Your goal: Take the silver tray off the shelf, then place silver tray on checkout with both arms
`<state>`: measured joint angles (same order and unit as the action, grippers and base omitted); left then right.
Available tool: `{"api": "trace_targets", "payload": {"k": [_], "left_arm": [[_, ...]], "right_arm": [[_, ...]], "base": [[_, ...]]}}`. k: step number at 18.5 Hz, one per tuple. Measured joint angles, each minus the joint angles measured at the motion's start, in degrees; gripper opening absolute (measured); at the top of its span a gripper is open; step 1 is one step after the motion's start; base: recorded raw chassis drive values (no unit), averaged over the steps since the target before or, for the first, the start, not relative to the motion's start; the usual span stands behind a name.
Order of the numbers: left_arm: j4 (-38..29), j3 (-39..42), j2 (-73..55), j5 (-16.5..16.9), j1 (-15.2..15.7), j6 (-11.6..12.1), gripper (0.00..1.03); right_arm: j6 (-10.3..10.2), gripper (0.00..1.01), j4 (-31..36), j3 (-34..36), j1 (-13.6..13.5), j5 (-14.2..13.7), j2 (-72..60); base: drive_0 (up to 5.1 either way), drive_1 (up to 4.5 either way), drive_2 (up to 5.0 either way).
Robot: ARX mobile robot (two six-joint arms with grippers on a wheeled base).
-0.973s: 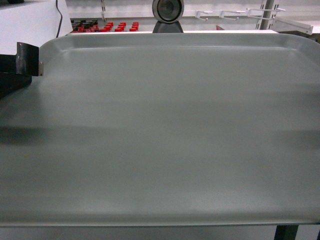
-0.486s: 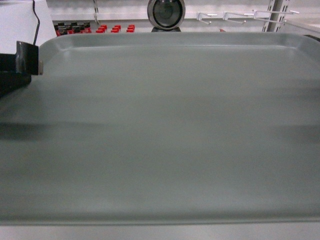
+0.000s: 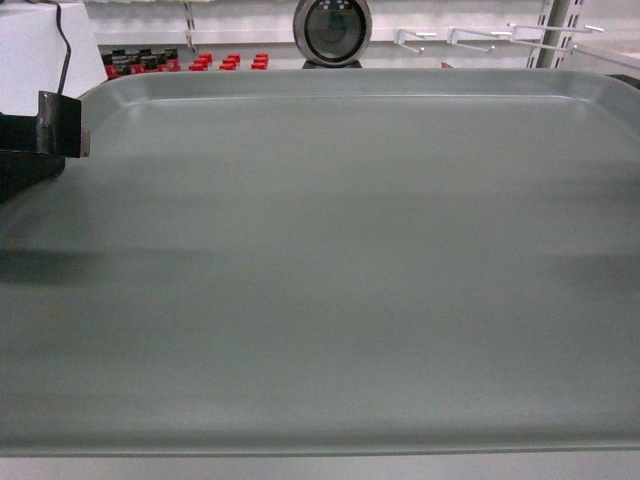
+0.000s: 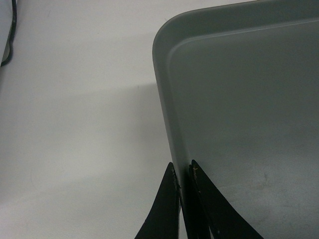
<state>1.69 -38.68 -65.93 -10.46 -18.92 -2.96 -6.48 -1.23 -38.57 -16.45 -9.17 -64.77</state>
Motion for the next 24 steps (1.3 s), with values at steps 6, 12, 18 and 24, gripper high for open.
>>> {"api": "trace_targets", "payload": {"k": [6,12,18,24], "left_arm": [[-13.7,1.0,-1.2,-14.8,-2.9,-5.5,0.03],[-15.0,-1.2,-7.3,-14.4,-2.1,-5.7,0.03],[-16.1,-4.6,-15.5,-14.3,-1.6,-6.1,0.03],[-17.3,-7.3,-22.6,-14.8,-1.4,-5.9,0.03]], "right_arm": [[1.7,0.02,22.9,5.5,-0.1,-1.8,-1.2],[2.1,0.02,22.7,3.5,2.5,1.6,-8.3],[5.2,0.02,19.8,-4.1,4.9,3.4,-18.4],[7.5,0.02,15.7,-9.8,5.3,1.7,-25.1]], "base": [[0.0,0.00,0.0],[0.0,0.00,0.0],[0.0,0.00,0.0],[0.0,0.00,0.0]]}}
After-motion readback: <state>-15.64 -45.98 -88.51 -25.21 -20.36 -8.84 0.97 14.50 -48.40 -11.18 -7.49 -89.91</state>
